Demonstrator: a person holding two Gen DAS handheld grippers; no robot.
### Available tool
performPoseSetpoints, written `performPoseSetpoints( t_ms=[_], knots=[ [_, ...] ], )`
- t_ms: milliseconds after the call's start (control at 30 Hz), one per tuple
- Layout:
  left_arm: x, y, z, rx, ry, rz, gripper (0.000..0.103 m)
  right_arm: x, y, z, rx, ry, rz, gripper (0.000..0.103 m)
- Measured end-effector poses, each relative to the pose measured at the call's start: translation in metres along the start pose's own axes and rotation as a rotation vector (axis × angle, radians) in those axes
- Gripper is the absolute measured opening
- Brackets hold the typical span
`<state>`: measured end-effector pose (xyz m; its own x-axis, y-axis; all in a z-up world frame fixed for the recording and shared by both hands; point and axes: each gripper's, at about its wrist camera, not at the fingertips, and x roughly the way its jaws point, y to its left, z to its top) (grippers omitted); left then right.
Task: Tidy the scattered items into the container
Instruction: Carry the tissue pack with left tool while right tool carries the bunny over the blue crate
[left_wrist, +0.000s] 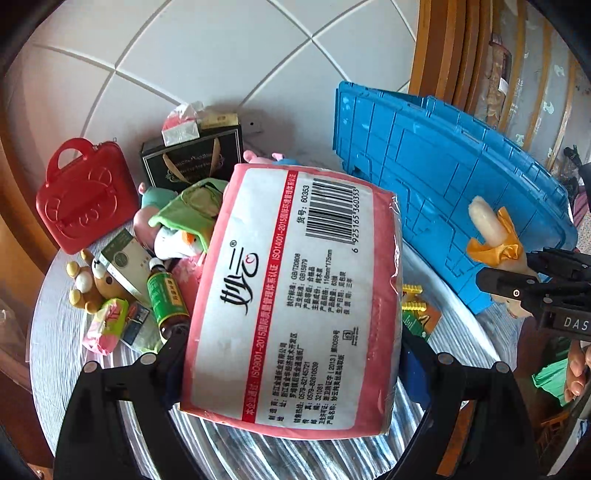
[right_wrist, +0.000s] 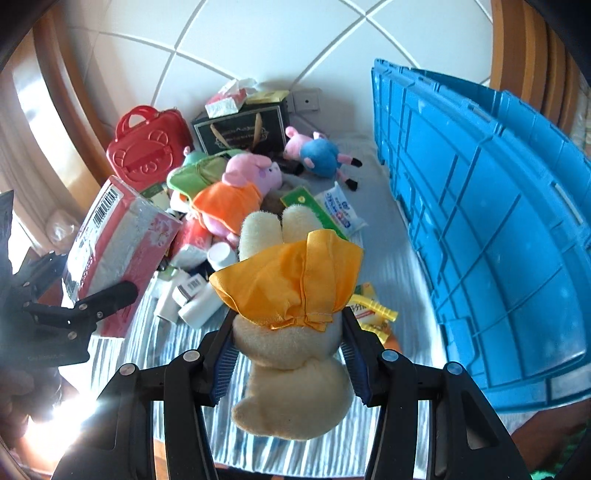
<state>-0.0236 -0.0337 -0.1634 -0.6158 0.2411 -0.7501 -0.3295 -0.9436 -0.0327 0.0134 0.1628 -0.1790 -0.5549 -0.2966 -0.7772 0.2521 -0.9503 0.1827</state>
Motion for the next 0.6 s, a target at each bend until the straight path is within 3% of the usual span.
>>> performPoseSetpoints(
  t_ms=[300,600],
  knots=[
    [-0.043,-0.013,0.042,0.029,-0.08,0.007,0.091,-0.077,-0.009,0.033,0.003,-0.138,0.009,0.05],
    [-0.075,-0.032,0.068,0.036,-0.14,0.05,0.091,-0.13,-0.022,0.046,-0.001,-0.227,0.039,0.051]
  ],
)
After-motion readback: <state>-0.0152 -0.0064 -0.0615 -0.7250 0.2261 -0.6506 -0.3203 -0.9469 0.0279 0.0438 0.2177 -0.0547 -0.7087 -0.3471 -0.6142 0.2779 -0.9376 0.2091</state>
